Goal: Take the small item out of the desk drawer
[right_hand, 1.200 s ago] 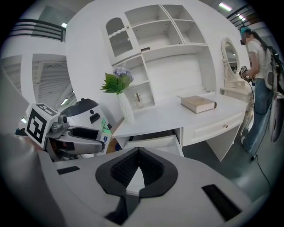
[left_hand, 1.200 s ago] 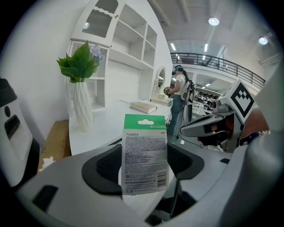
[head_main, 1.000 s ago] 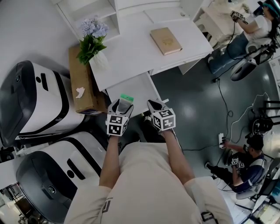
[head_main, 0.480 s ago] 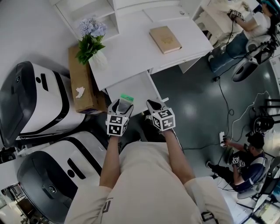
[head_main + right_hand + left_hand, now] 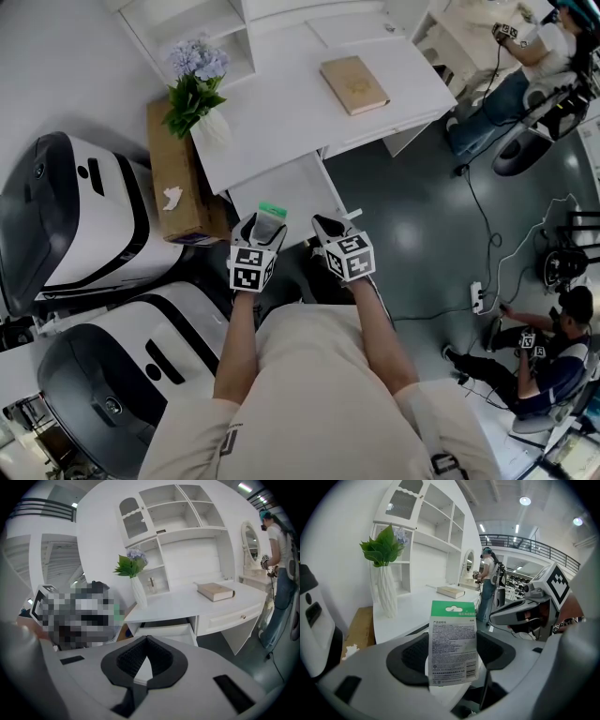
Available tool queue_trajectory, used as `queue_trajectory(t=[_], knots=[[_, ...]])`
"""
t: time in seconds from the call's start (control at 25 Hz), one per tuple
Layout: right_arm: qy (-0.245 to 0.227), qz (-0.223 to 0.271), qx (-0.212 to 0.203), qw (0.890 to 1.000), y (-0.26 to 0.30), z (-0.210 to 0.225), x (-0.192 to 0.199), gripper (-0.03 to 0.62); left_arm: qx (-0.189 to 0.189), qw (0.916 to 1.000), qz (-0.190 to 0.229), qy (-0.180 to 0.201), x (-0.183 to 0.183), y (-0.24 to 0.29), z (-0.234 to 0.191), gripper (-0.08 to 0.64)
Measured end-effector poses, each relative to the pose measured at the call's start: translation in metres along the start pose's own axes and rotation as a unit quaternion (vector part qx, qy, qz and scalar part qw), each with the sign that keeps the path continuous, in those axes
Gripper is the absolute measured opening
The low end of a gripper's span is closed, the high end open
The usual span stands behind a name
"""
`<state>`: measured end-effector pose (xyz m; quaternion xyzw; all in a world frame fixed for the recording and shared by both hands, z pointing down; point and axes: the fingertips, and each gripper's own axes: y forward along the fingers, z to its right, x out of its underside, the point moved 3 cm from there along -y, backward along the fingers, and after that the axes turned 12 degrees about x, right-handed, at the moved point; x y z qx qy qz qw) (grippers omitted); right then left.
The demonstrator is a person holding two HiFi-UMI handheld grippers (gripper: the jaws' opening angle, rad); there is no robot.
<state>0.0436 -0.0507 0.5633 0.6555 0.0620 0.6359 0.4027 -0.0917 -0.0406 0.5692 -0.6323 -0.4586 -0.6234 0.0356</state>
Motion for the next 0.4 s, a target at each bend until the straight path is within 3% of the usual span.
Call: queue_trajectory(t=[0.4], knots=[[-0.006, 0.000, -0.003, 1.000, 0.0022, -0.0021, 0.0001, 0.025, 0.000, 1.0000, 0.001, 0.001, 0.0004, 0.0011, -0.0015, 0.333]])
